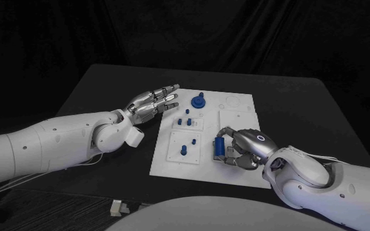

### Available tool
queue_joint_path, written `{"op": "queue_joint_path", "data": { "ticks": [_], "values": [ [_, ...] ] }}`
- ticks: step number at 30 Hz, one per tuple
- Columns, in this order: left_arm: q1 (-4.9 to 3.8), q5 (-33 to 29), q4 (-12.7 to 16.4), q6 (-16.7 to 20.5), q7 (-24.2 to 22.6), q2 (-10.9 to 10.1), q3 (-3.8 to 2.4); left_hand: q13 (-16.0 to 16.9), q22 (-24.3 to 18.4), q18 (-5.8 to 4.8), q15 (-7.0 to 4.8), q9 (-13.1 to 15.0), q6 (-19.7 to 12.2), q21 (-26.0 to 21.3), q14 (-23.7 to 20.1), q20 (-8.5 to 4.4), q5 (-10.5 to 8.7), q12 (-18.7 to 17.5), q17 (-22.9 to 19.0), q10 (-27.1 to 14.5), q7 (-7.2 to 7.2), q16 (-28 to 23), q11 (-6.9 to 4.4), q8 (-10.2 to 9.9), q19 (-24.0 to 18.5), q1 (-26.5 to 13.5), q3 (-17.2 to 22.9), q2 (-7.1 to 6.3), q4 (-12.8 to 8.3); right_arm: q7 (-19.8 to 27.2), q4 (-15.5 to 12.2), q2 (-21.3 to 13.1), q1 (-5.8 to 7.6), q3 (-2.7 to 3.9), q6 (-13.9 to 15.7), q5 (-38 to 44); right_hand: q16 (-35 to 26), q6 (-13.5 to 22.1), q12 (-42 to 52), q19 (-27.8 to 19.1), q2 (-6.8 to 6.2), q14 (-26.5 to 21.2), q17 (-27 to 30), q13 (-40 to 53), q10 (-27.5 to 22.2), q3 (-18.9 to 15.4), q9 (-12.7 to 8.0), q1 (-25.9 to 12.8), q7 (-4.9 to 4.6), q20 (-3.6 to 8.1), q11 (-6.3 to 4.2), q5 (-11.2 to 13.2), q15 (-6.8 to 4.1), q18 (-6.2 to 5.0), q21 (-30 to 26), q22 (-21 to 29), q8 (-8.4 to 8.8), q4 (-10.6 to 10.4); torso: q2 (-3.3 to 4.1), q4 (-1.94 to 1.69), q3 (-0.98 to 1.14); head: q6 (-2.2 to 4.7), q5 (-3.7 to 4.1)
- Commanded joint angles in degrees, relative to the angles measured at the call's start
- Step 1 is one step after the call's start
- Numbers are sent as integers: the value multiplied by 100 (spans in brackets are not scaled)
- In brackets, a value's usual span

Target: Assemble the parts on the task board

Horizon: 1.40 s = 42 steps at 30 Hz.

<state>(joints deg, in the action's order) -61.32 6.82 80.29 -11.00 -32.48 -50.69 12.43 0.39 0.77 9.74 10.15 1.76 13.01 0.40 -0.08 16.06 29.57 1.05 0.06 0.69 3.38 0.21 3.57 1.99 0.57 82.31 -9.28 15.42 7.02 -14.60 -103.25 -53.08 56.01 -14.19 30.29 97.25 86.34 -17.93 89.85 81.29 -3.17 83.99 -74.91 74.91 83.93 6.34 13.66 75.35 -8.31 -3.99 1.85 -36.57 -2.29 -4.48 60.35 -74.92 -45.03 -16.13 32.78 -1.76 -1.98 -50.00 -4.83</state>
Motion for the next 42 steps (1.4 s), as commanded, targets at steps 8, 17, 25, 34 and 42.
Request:
{"op": "queue_joint_path", "data": {
  "ticks": [8,17,25,34,42],
  "values": [
    [9,-7,11,-80,4,-3,-5,9,10,30,38,8,4,9,8,31,13,35,-6,-1,53,-21,-30,21,7,-10,12,59,-22,66,-77,-74,-42,2,109,-41,-14,-297,15,0,92,362,-459,1509,607,134,1023,-147,117,39,-46,-72,-25,-103,2,-778,-107,-31,2,2,-1,0,-9],
    [9,-7,6,-84,5,-3,-5,9,11,31,39,8,7,10,8,32,12,35,-6,-2,54,-21,-27,22,7,-11,13,58,-24,23,-89,-82,-56,2,-139,-202,0,-314,15,11,32,373,-497,1509,607,239,843,-363,111,41,-46,-417,-25,-97,29,-786,51,-37,1,0,-6,0,-5],
    [10,-7,-9,-102,10,14,-5,9,11,31,39,8,7,10,8,32,12,35,-6,-2,54,-21,-27,22,7,-11,13,58,-24,-58,-60,-62,-61,2,-330,-220,-14,-181,15,-4,-27,363,-460,1509,607,305,689,-425,98,38,-39,-352,-19,-106,-23,-773,235,-13,-3,-7,2,0,7],
    [13,-7,-17,-114,15,16,-5,9,11,31,43,8,9,10,8,35,11,36,-6,-1,59,-21,-20,22,8,-16,19,56,-32,-124,-23,-32,-63,2,-486,-223,-25,88,15,-21,-93,355,-435,1509,607,397,358,-476,74,25,-23,-178,-5,-114,-77,-761,600,13,-6,3,-3,0,-1],
    [15,-7,-20,-120,16,16,-5,10,11,31,45,10,19,11,8,37,9,38,-6,0,64,-21,-12,24,9,-20,23,56,-36,-171,12,-9,-63,2,-547,-224,-47,405,-8,-39,-127,339,-380,1473,575,347,-108,-482,54,9,-3,795,12,-124,-141,-748,1084,57,-5,0,1,0,0]
  ]
}}
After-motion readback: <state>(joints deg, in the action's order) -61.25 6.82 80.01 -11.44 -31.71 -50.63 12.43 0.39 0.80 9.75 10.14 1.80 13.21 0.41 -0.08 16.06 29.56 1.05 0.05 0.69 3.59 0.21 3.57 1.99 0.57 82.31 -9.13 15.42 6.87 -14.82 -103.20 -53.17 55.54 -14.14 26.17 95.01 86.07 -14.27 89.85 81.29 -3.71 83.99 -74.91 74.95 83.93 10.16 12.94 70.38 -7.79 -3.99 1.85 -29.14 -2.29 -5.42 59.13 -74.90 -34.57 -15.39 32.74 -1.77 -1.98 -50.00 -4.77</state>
